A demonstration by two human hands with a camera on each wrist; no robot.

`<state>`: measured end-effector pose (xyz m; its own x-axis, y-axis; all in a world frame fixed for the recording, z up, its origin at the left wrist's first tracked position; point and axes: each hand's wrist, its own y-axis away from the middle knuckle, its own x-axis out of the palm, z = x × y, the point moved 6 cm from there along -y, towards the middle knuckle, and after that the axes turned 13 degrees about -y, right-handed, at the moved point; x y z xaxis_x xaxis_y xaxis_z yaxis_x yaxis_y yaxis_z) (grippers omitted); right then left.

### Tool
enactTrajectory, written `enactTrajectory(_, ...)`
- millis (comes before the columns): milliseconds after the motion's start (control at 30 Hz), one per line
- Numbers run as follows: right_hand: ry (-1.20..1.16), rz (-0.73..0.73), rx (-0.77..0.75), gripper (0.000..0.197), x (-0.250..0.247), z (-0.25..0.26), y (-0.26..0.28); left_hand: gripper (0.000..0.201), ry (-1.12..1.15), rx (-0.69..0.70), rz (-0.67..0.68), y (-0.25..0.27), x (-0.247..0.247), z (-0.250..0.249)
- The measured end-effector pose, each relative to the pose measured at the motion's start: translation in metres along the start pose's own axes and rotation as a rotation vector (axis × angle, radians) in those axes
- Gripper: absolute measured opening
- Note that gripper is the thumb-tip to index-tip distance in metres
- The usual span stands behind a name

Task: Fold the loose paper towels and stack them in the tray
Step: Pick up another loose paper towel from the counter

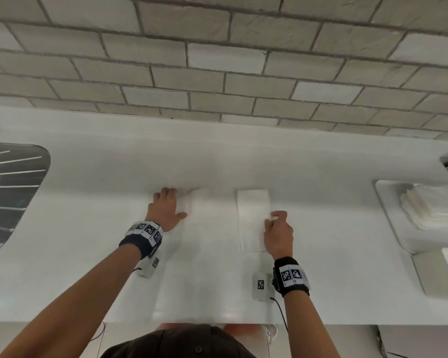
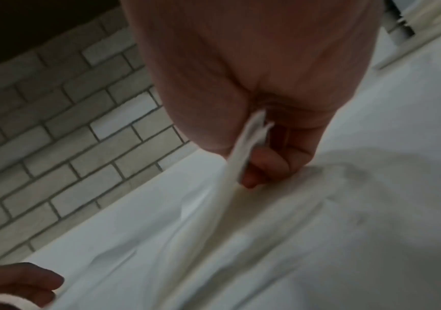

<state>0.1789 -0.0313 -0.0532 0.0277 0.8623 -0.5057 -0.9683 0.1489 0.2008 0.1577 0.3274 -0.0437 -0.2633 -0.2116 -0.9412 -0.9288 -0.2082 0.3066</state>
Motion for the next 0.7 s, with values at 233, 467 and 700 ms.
enactTrajectory(233, 0.054, -0.07, -0.074, 0.024, -0.006, 0.007, 0.011, 0.058, -0.029, -0.033, 0.06, -0.004, 0.004, 0.008)
enactTrajectory(467, 0.218, -0.182, -0.326, 0.032, -0.001, 0.044, 0.038, 0.056, 0.339, 0.033, 0.051, 0.002, -0.002, -0.008)
enactTrajectory(700, -0.617, 0.33, -0.029, 0.027, 0.037, 0.093, 0.074, 0.043, 0.774, 0.347, -0.133, 0.036, -0.055, -0.097)
